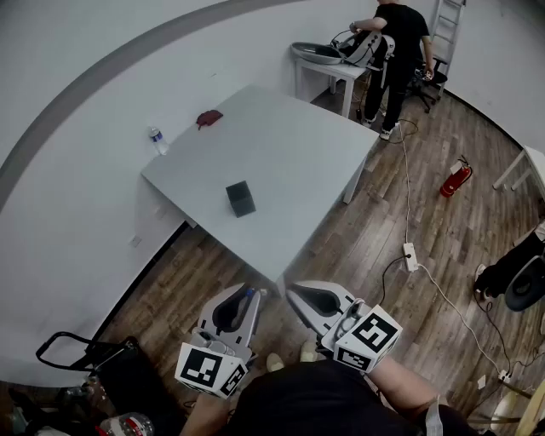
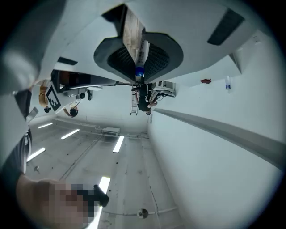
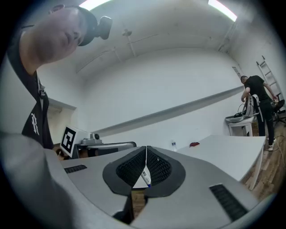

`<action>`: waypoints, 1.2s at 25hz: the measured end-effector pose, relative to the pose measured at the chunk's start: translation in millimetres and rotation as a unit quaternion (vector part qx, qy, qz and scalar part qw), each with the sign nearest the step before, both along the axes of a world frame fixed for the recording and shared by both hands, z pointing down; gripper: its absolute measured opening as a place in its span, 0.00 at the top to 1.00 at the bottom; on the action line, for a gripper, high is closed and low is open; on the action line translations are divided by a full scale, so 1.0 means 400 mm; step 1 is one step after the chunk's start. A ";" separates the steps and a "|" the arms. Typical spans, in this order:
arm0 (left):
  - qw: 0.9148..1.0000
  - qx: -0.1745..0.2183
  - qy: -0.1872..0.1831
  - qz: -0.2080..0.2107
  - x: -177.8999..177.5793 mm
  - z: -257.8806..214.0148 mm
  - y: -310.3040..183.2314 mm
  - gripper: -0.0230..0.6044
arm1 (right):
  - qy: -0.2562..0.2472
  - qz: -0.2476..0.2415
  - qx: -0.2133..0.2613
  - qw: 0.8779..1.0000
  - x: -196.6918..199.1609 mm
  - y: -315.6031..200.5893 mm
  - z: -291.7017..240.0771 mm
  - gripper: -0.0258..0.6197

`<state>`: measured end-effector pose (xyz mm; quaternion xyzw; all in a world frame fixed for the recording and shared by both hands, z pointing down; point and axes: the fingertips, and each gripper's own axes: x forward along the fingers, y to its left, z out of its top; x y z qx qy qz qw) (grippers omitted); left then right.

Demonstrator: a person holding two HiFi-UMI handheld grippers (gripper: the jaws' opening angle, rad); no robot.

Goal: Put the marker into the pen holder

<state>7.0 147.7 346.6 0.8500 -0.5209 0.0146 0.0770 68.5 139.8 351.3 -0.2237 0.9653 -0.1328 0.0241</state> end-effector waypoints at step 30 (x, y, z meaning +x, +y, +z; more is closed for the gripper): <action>0.999 -0.016 0.014 -0.030 -0.135 0.067 -0.327 0.87 | 0.019 -0.005 -0.019 1.000 -0.086 -0.289 0.054 0.93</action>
